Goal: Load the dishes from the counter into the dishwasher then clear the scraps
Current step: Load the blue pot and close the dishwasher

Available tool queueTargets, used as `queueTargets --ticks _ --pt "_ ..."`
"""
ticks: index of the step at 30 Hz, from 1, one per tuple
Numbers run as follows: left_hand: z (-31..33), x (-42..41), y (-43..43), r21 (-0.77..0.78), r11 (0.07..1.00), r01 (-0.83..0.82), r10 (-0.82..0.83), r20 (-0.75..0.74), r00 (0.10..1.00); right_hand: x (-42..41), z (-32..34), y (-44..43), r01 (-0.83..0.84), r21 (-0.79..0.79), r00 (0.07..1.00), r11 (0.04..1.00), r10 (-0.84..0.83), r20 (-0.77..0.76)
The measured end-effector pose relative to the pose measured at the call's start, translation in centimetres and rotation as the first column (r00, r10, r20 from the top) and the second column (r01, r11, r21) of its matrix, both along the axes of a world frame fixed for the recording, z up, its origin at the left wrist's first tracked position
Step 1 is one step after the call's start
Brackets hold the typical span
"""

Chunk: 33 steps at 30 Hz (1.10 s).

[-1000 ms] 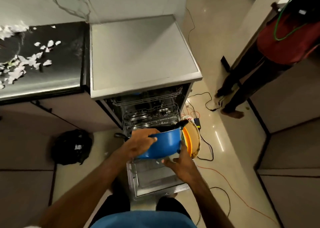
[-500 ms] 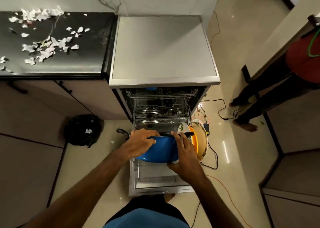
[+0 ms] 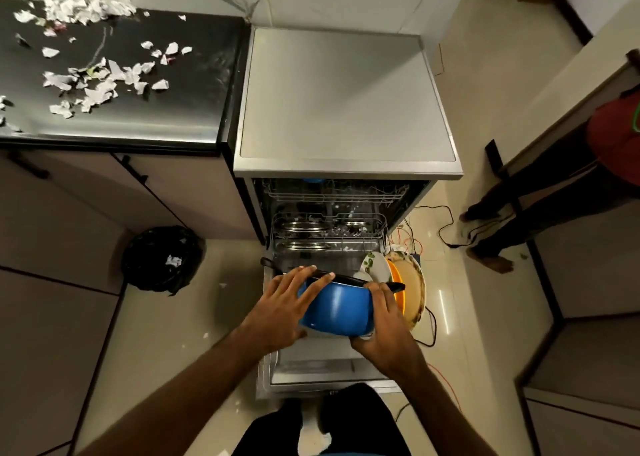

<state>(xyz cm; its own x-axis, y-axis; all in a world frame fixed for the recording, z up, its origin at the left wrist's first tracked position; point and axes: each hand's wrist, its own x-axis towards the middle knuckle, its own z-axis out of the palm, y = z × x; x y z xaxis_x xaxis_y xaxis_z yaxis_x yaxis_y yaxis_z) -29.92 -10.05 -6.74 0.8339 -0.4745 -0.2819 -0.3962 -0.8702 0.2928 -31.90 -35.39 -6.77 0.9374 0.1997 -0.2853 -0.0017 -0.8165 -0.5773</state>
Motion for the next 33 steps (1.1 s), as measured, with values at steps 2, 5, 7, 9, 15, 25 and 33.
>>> queueTargets --ticks 2,5,7,9,15,25,33 --pt "-2.1 0.6 0.1 -0.016 1.000 -0.023 0.024 0.015 1.000 1.0 -1.3 0.0 -0.017 -0.004 1.000 1.000 0.017 -0.022" --pt "-6.3 2.7 0.2 -0.008 0.997 -0.071 0.070 -0.017 0.997 3.7 -5.4 -0.1 -0.062 -0.021 0.996 0.998 0.060 -0.062" --pt "-9.1 4.0 0.2 0.002 0.994 -0.112 0.112 -0.039 0.993 5.8 -8.6 0.1 -0.085 -0.055 0.994 0.995 0.081 -0.070" --pt "-12.7 5.3 0.0 0.017 0.987 -0.160 0.161 -0.071 0.984 7.8 -12.2 0.7 -0.120 -0.100 0.991 0.988 0.114 -0.066" --pt "-25.0 8.7 -0.2 0.075 0.937 -0.341 0.349 -0.185 0.919 12.7 -25.1 2.2 -0.191 -0.141 0.978 0.971 0.175 -0.118" --pt "-36.7 11.3 0.1 0.045 0.914 -0.404 0.405 -0.178 0.897 16.3 -36.8 2.1 -0.246 -0.208 0.969 0.947 0.241 -0.049" --pt "-38.1 11.9 -2.0 0.117 0.914 -0.389 0.405 -0.169 0.899 15.5 -39.5 1.7 -0.147 -0.208 0.989 0.967 0.140 -0.048"
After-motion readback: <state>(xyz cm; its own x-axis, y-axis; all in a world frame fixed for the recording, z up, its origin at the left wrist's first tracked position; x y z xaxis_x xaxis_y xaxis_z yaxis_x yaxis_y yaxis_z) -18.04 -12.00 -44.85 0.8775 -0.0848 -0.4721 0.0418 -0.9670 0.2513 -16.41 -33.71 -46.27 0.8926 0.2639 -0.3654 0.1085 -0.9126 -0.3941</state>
